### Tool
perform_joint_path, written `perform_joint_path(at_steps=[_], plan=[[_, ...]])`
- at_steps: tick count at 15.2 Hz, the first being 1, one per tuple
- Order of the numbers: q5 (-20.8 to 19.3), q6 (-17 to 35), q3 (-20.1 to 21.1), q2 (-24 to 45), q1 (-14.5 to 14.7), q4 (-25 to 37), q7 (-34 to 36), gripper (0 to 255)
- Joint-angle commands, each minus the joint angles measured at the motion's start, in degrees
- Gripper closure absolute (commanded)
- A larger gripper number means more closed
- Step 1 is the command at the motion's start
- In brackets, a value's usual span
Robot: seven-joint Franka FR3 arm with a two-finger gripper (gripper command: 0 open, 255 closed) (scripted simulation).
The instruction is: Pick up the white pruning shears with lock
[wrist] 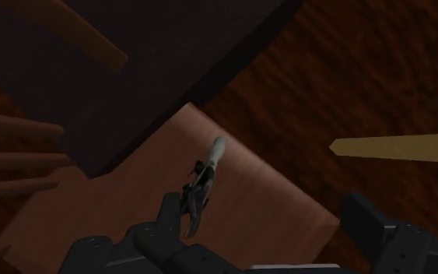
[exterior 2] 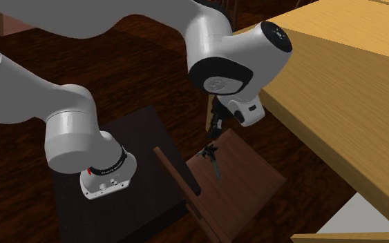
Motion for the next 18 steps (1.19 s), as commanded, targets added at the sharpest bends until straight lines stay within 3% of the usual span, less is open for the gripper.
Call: perform_joint_path(at_steps=[1,10,18], plan=[[1.6,2.6,-1.5,3.6,-0.8,-0.4,0.4,0],[13.7,11.5,-6.4,22.8,-4.3,1.9,-1.4,0],[18.3,16.5,-5.3,29.4,-4.9,2.0,-5.2,0]])
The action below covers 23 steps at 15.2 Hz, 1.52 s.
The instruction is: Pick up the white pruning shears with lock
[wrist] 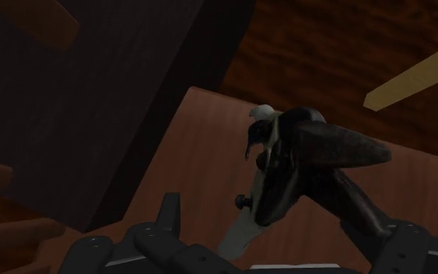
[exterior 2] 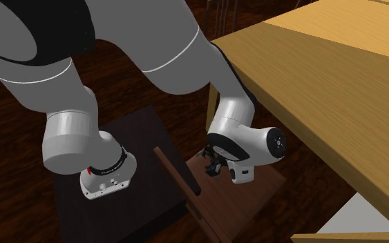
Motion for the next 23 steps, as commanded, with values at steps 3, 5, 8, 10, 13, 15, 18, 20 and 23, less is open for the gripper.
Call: perform_joint_path(at_steps=[3,5,8,10,13,15,18,20,23], plan=[[0.7,0.7,0.2,1.0,-0.1,0.1,-0.6,255],[0.7,0.7,0.2,1.1,-0.1,0.2,-0.6,255],[0.7,0.8,0.2,1.1,-0.1,0.1,-0.6,255],[0.7,0.7,0.2,1.1,-0.1,0.1,-0.6,255],[0.1,0.2,0.0,0.2,0.0,0.0,-0.1,255],[-1.0,-1.1,-0.3,-1.4,0.1,-0.1,0.9,255],[-2.6,-3.0,-0.8,-3.8,0.3,0.0,2.3,255],[-3.6,-4.3,-1.0,-5.3,0.4,0.0,3.3,255],[-5.0,-6.4,-1.2,-7.5,0.4,0.3,4.6,255]])
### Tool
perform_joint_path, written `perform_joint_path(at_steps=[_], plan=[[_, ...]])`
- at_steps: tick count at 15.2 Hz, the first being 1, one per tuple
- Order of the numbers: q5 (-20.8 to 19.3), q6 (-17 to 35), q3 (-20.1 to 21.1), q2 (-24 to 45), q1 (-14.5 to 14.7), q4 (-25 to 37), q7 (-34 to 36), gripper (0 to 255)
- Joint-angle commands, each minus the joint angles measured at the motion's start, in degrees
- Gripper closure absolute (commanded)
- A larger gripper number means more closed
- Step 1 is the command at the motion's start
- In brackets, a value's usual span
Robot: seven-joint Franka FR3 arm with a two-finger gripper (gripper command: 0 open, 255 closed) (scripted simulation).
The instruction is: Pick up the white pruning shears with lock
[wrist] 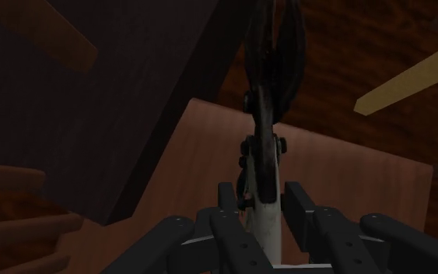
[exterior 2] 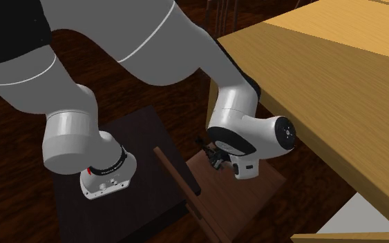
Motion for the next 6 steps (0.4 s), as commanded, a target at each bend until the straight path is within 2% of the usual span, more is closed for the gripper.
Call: perform_joint_path(at_steps=[1,6], plan=[[-0.9,-1.5,-0.1,-1.5,0.0,0.2,1.0,255],[-2.2,-3.7,-0.3,-3.7,0.0,0.7,2.3,255]])
